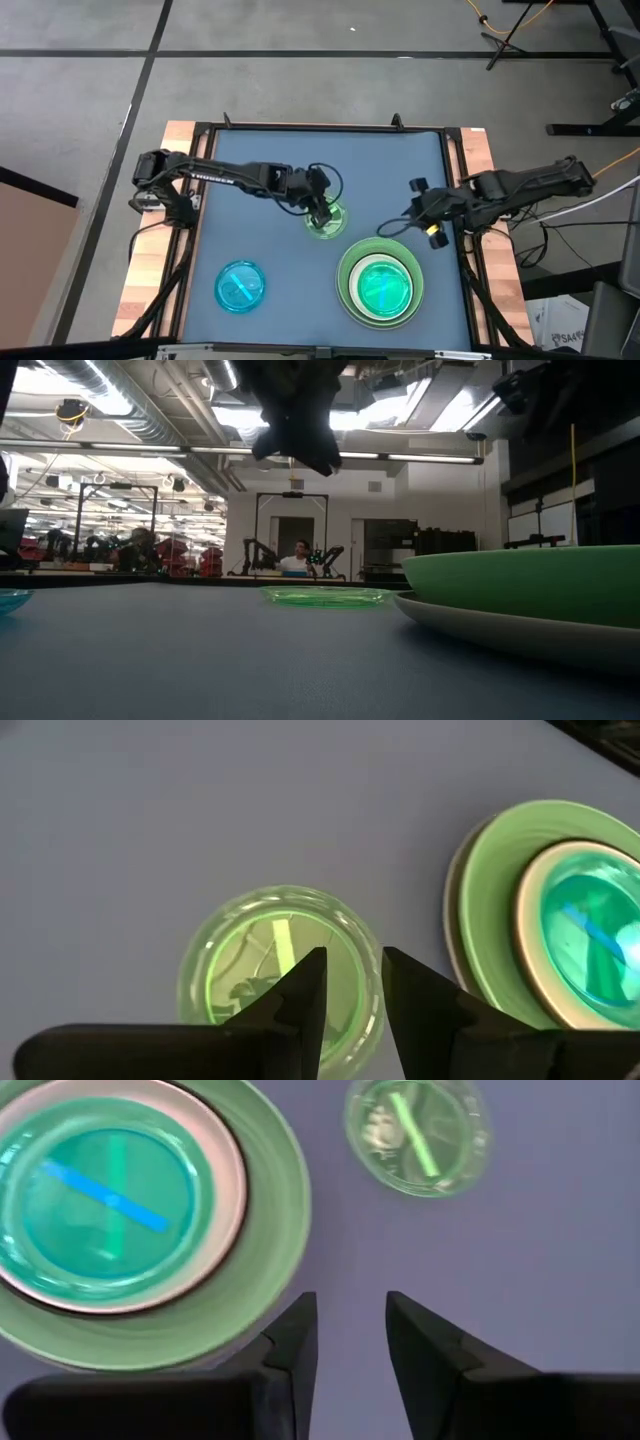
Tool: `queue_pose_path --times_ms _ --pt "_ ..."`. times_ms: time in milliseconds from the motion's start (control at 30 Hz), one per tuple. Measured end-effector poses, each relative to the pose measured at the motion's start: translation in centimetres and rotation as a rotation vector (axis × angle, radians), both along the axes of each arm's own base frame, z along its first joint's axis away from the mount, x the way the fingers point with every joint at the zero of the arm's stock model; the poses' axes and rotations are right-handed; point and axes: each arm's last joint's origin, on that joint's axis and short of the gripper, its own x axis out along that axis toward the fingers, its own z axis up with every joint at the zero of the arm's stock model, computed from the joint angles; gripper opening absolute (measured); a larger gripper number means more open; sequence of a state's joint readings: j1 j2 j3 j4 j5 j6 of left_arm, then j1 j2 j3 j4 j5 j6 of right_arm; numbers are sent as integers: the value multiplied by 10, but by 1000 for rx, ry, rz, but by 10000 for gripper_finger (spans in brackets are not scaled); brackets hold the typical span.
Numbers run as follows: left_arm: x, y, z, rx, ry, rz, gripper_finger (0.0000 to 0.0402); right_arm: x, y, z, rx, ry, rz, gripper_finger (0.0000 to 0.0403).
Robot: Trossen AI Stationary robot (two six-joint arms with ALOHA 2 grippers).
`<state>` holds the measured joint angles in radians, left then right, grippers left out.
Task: Stack plastic plates
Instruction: Stack the small green plate on top of the blue plate
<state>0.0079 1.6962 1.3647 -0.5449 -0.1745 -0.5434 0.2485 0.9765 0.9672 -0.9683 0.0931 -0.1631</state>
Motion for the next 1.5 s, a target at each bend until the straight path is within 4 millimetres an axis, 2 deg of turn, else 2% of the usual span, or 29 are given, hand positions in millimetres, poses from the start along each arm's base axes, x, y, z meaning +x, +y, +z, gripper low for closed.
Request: queue_pose_path --times_ms 233,500,967,1133,1500 --pt "-1 18 0 2 1 46 92 -32 -11 13 -83 -65 -68 111" --pt "-4 42 0 2 3 113 92 -53 -19 24 -108 -175 -116 111" --pt "-23 102 -7 -59 70 250 92 -57 -21 27 -134 -202 -145 111" --pt "-33 110 -26 -99 119 266 92 -57 -21 27 -133 -208 -146 111" --pt "-50 104 -76 -215 172 273 92 -57 -21 27 -133 -209 -146 111"
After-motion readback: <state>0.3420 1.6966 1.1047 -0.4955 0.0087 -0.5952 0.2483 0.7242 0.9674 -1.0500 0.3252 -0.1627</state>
